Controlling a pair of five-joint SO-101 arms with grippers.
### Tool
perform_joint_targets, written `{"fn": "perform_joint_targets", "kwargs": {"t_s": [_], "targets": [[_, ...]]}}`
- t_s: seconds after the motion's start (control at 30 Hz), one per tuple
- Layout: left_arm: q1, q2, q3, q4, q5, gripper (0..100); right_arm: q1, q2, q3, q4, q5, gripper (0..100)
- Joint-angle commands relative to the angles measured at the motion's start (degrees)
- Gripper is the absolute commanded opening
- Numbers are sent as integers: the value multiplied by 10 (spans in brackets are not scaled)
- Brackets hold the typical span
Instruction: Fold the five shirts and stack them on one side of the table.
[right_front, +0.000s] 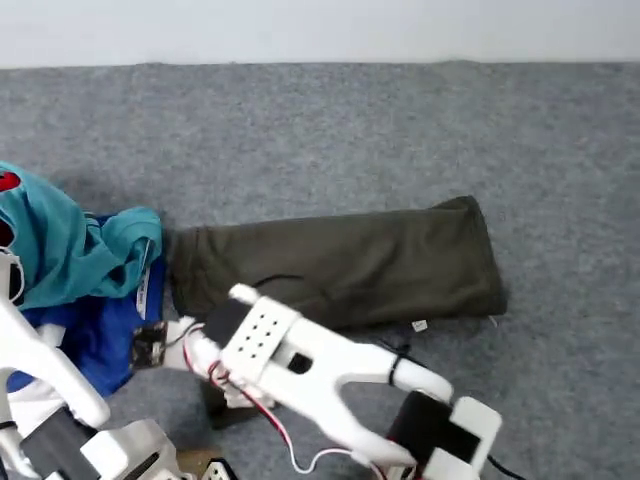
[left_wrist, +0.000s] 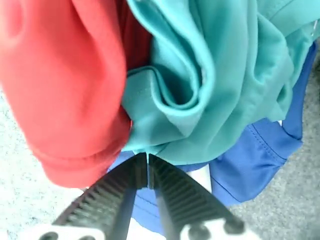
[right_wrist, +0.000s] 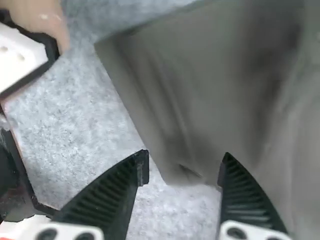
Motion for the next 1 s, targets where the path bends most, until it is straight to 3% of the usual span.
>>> {"fn": "perform_joint_targets", "kwargs": {"t_s": [0.0,0.73,0.97], "targets": [[-4,-26,-10,5,-6,15,-18,25,-4,-8,-5,235],[-5,-27,-10,5,-7,15,-22,176,-4,-36,-3,225],[-4,-28,-11,5,-7,15,-19,177,-16,-44,-3,35]]}}
